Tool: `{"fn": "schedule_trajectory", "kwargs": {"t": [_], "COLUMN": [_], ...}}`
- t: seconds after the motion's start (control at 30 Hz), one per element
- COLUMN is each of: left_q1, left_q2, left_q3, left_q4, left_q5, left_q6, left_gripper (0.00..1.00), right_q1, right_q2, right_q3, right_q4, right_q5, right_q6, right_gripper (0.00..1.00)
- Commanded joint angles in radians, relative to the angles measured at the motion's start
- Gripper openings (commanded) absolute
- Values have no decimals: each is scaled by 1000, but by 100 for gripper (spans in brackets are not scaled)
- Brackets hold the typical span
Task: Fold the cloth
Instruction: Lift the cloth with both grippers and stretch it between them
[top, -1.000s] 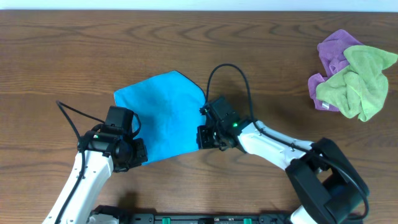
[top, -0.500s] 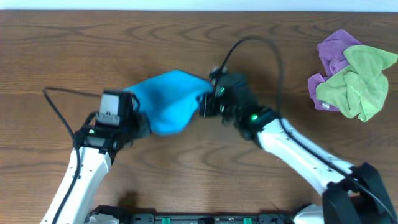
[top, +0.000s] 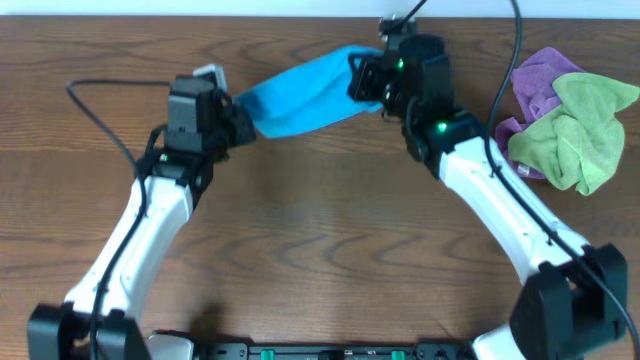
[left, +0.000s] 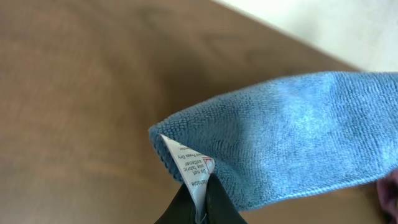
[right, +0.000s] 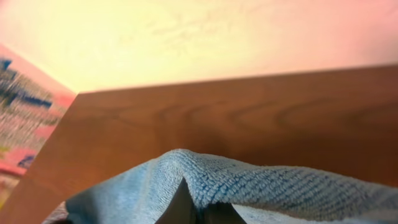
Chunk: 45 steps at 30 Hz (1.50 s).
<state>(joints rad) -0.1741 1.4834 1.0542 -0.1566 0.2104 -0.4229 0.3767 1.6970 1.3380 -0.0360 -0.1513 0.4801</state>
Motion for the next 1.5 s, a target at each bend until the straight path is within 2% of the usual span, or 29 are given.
{"fn": "schedule_trajectory", "kwargs": {"t": [0.0, 0.2, 0.53, 0.73, 1.0, 1.33, 1.47], "left_q1": [-2, -1, 32, 32, 27, 27, 27], "left_q2": [56, 91, 74, -41, -158, -356, -419], "left_q3": [106, 182, 190, 190, 190, 190, 190], "left_q4": [2, -24, -121, -238, -488, -757, -855], "left_q5": [1, 1, 27, 2, 31, 46, 66], "left_q6": [-8, 28, 54, 156, 158, 148, 86], "left_gripper": [6, 6, 6, 6, 6, 6, 6], "right_q1": [-27, -36, -35, 6, 153, 330, 372], "right_q2": [52, 64, 46, -42, -194, -351, -412], "right_q3": [57, 75, 75, 75, 75, 75, 75], "right_q4": [-2, -19, -167, -384, -614, -922, -1018], "right_q5": [20, 12, -60, -60, 56, 137, 136], "right_q6": [-44, -79, -122, -138, -144, 44, 170], "right_gripper": [1, 1, 1, 1, 1, 1, 1]}}
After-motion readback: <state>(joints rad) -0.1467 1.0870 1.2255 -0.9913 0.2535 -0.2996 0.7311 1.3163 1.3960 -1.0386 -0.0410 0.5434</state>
